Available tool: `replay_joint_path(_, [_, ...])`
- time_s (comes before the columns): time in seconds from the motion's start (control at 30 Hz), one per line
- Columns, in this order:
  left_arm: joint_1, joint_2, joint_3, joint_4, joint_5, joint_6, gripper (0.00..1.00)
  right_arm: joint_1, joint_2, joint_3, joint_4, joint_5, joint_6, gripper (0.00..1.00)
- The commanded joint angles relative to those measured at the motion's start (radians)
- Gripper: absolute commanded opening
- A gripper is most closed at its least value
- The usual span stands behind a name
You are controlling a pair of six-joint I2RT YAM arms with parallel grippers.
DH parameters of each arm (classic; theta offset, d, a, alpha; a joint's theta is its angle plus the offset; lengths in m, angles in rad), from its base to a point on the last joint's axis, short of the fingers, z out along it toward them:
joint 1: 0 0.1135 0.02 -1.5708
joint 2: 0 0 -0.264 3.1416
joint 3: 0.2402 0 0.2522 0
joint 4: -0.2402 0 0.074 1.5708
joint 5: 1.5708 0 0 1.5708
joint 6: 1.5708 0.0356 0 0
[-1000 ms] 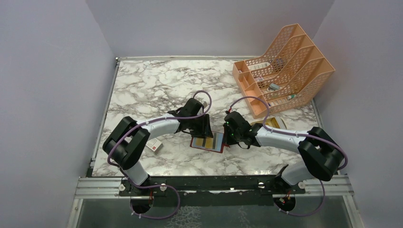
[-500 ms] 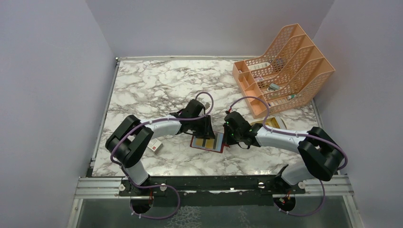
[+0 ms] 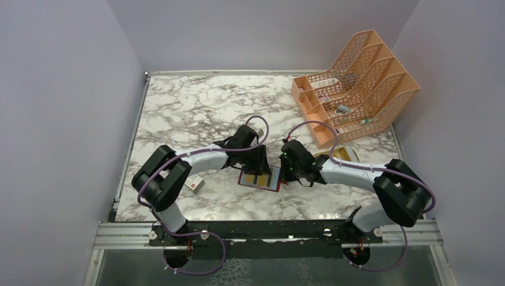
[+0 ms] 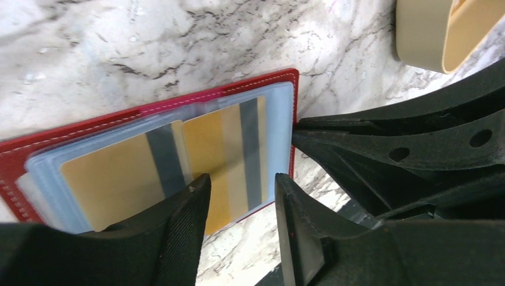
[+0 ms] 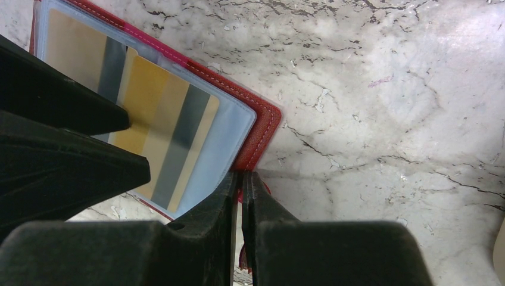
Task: Put the credit cards into the card holder
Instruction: Insert the credit card into the card holder.
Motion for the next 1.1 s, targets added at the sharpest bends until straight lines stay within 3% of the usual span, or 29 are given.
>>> replay_joint_path(0.0, [-0.003, -0.042, 0.036, -0.098, -0.100, 0.056, 0.48, 0.006, 0.017, -0.008, 0.030, -0.003, 0.005, 0.08])
replay_joint_path(0.57, [-0.004, -0.021, 0.003, -0.029, -0.056, 0.026, 0.50, 0.006, 0.021, -0.016, 0.048, -0.008, 0.009, 0.07])
replay_joint_path(1.07, [-0.023, 0.001, -0.032, 0.105, 0.027, -0.040, 0.43, 0.006, 0.019, -0.019, 0.057, -0.009, 0.013, 0.07])
